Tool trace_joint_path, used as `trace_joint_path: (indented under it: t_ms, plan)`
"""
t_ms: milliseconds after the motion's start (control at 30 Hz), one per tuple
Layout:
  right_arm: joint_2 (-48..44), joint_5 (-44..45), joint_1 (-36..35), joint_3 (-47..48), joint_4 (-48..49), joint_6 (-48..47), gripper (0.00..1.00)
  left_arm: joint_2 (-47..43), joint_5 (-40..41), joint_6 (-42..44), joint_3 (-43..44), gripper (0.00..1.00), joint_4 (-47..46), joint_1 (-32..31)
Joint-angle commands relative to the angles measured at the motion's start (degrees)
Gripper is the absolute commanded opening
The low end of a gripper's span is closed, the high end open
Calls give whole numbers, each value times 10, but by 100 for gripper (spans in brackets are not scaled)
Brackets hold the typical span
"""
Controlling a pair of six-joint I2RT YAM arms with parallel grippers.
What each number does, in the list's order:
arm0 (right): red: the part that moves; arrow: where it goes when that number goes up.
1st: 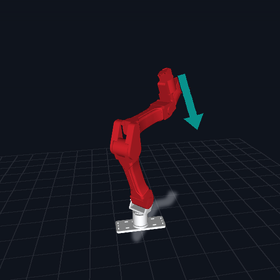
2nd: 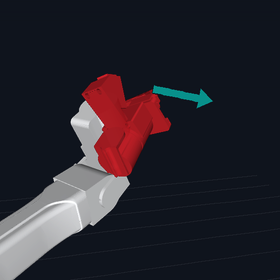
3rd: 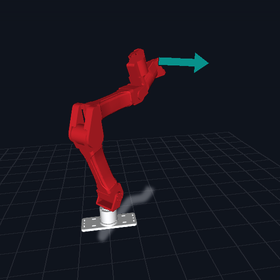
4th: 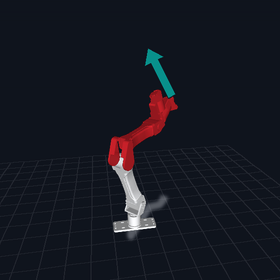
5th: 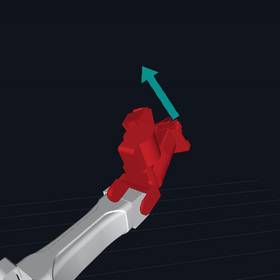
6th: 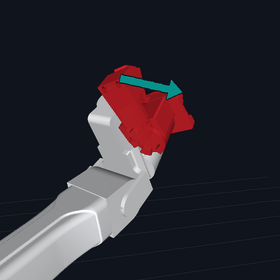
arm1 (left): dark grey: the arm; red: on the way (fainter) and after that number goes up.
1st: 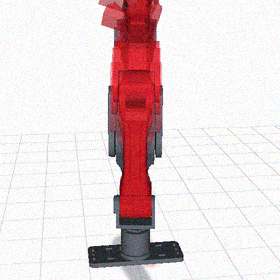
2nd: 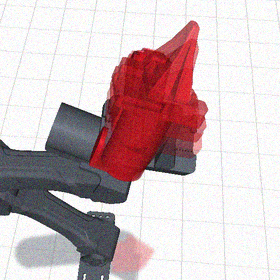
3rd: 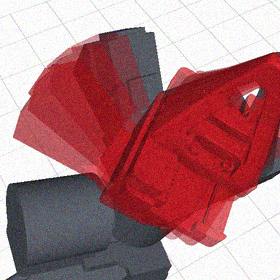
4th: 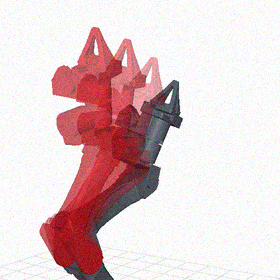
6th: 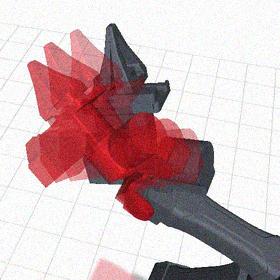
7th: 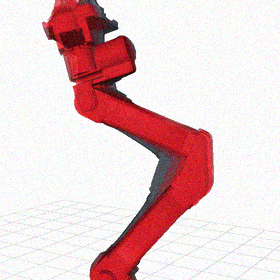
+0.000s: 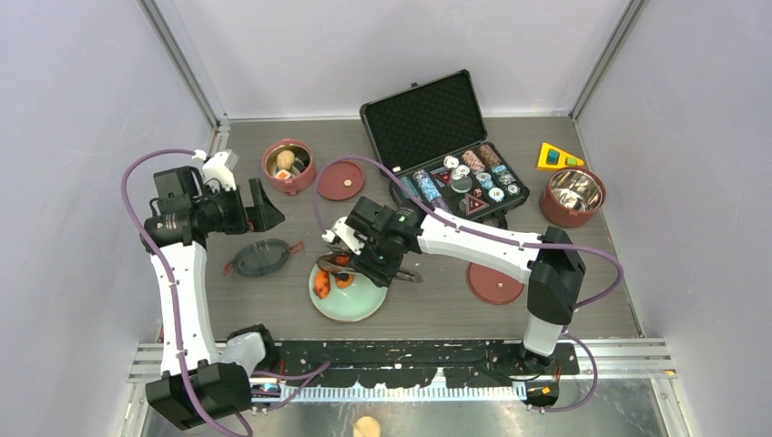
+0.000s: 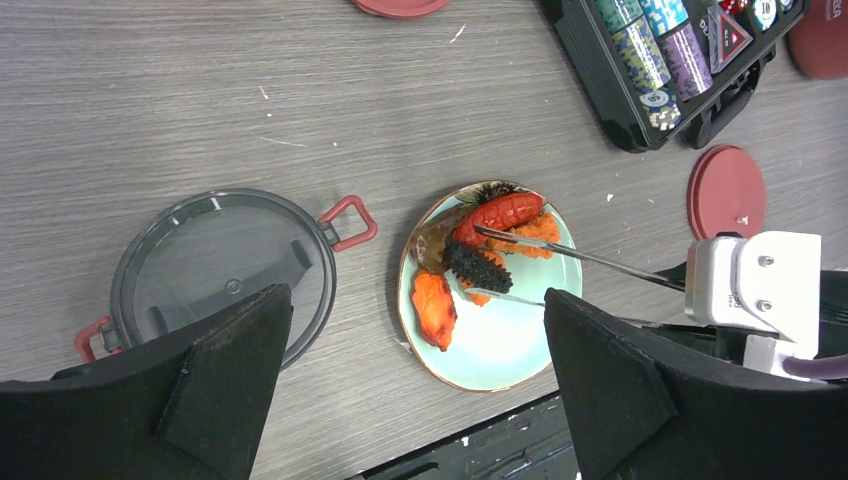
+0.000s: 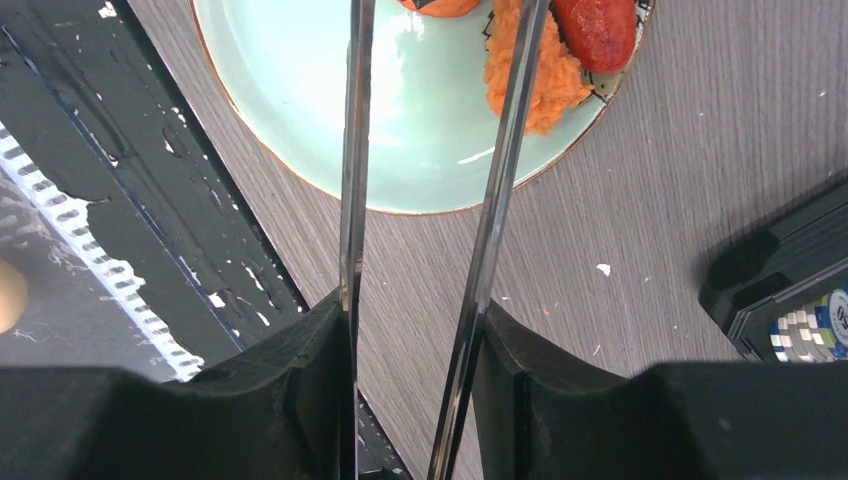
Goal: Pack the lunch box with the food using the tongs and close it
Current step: Pick up the fake food from the plate.
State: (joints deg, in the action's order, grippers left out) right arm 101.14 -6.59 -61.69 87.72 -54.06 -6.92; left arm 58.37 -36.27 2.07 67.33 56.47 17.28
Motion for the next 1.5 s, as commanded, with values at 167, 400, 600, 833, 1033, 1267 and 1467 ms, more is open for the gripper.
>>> trace_joint_path:
  t_ms: [167, 400, 600, 833, 1033, 1267, 1467]
  plan:
    - [10, -3, -11, 0, 3, 3, 49, 1, 20, 14, 23, 100, -12, -15]
    - [19, 0, -17, -13, 1, 0, 49, -4, 18, 12, 22, 100, -19, -16]
    - [20, 10, -18, -12, -1, -4, 49, -4, 17, 9, 19, 100, -23, -16]
    - [8, 23, -17, -3, -10, -10, 39, -7, 17, 6, 21, 100, -26, -16]
    - [-14, 11, -18, 9, -20, -13, 30, -5, 13, 1, 21, 100, -28, -16]
    - [-56, -19, -8, 27, -34, -19, 23, -5, 12, 1, 23, 100, -26, -16]
    - [-92, -45, 25, 27, -44, -18, 21, 1, 7, 5, 25, 100, -24, -17]
